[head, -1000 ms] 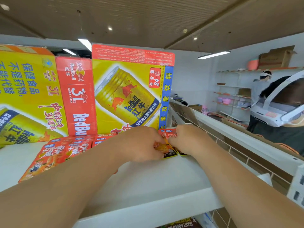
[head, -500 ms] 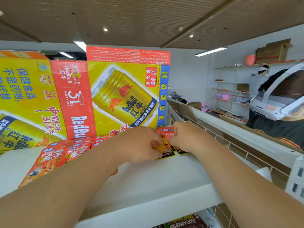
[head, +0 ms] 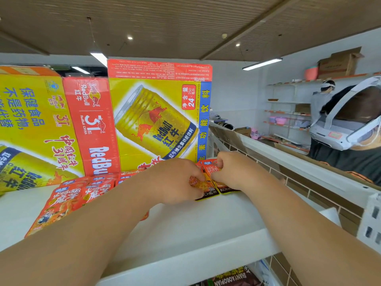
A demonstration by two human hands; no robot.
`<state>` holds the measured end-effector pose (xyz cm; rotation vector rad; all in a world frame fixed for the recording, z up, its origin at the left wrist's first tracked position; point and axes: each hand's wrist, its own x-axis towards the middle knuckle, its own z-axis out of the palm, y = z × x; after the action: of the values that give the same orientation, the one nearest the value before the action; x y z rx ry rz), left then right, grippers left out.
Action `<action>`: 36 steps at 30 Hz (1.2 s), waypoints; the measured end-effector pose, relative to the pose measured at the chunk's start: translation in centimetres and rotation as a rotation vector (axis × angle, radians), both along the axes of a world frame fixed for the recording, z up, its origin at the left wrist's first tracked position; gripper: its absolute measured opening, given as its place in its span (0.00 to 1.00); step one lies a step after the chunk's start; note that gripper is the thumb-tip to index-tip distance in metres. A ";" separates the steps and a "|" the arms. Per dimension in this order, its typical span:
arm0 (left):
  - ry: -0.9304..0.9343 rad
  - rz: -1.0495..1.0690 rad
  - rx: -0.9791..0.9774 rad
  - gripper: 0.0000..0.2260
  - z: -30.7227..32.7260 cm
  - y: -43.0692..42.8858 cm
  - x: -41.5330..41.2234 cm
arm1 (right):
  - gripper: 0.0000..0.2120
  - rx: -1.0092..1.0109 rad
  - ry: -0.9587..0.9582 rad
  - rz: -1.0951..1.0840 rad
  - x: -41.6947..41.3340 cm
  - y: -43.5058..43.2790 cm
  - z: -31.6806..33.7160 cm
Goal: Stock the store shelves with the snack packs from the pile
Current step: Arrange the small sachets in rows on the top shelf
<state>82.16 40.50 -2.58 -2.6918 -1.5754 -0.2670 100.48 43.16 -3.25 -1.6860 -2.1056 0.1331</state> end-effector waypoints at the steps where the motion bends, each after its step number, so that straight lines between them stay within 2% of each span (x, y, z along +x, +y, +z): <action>1: 0.000 0.000 0.001 0.18 0.0 0.0 0.0 | 0.15 -0.001 0.000 -0.004 0.0 0.0 0.0; 7: 0.001 -0.016 0.001 0.17 0.0 0.1 -0.1 | 0.10 0.004 -0.009 -0.027 0.1 0.3 -0.2; 17: -0.012 -0.017 0.002 0.16 -0.1 0.2 -0.3 | 0.11 0.016 -0.010 -0.026 0.3 0.7 -0.5; 24: -0.108 -0.002 0.127 0.16 0.7 0.2 -1.3 | 0.10 0.148 0.050 -0.006 0.3 0.5 0.3; 30: -0.159 0.095 0.229 0.18 4.0 -2.2 -5.3 | 0.11 0.244 0.049 0.110 -1.7 -0.5 3.9; 36: -0.194 0.241 0.308 0.17 5.7 -6.7 -12.9 | 0.12 0.326 0.118 0.308 -9.0 -3.6 7.7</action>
<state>69.27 33.80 3.09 -2.2783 -1.7209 -0.7169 91.51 39.54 4.49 -1.1365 -2.1473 -0.0183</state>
